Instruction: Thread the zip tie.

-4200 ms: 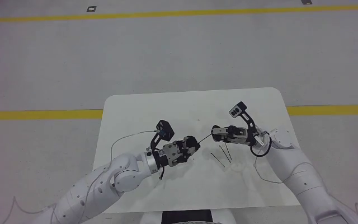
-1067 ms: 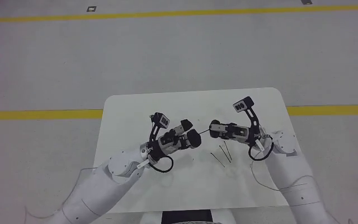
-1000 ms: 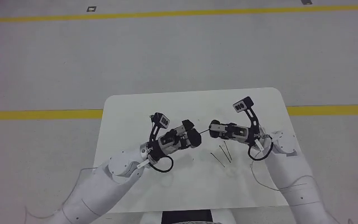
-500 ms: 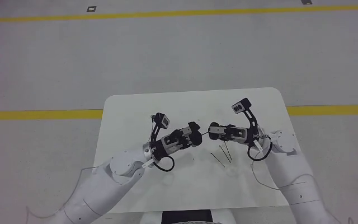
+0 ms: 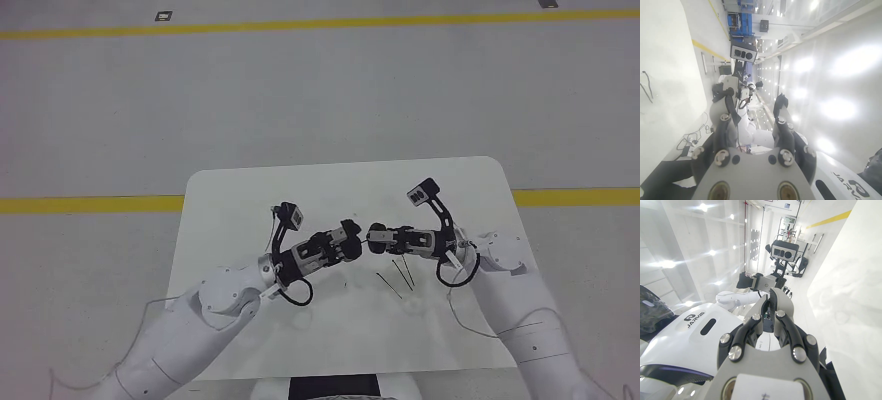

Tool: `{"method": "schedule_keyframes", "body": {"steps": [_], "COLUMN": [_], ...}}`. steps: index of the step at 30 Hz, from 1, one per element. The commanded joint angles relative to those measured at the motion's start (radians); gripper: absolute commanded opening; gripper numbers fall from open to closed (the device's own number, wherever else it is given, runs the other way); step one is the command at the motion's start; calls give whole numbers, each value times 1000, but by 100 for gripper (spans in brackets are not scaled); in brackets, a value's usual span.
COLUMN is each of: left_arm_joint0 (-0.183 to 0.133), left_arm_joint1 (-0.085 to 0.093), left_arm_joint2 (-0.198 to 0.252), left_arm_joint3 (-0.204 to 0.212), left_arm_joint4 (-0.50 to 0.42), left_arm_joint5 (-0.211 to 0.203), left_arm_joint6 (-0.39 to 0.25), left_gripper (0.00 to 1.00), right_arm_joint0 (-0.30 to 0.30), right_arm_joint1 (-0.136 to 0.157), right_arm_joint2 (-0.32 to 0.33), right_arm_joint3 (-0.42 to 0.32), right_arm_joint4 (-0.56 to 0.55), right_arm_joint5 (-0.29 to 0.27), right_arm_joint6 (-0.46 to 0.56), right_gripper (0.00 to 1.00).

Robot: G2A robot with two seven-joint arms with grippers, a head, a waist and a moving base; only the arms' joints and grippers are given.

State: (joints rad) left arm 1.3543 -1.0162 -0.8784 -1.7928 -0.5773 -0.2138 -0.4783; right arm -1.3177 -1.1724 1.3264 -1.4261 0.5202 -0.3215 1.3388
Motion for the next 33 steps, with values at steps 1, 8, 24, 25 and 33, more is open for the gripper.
{"method": "schedule_keyframes", "body": {"steps": [1,8,24,25,33], "left_arm_joint0": [-4,-10,-23,-24,-23], "left_arm_joint1": [-2,-7,-16,-17,-21], "left_arm_joint2": [2,3,7,7,9], "left_arm_joint3": [2,4,10,10,12], "left_arm_joint4": [10,23,68,71,83], "left_arm_joint5": [12,43,100,102,109], "left_arm_joint6": [4,15,6,5,4], "left_gripper": [38,30,15,14,5], "right_arm_joint0": [3,8,18,19,23], "right_arm_joint1": [2,7,18,19,24], "right_arm_joint2": [-4,-14,-34,-36,-45], "right_arm_joint3": [2,9,17,18,23], "right_arm_joint4": [-2,-12,-2,-2,3], "right_arm_joint5": [3,16,24,24,23], "right_arm_joint6": [0,-12,-21,-21,-21], "right_gripper": [0,0,0,0,0]}}
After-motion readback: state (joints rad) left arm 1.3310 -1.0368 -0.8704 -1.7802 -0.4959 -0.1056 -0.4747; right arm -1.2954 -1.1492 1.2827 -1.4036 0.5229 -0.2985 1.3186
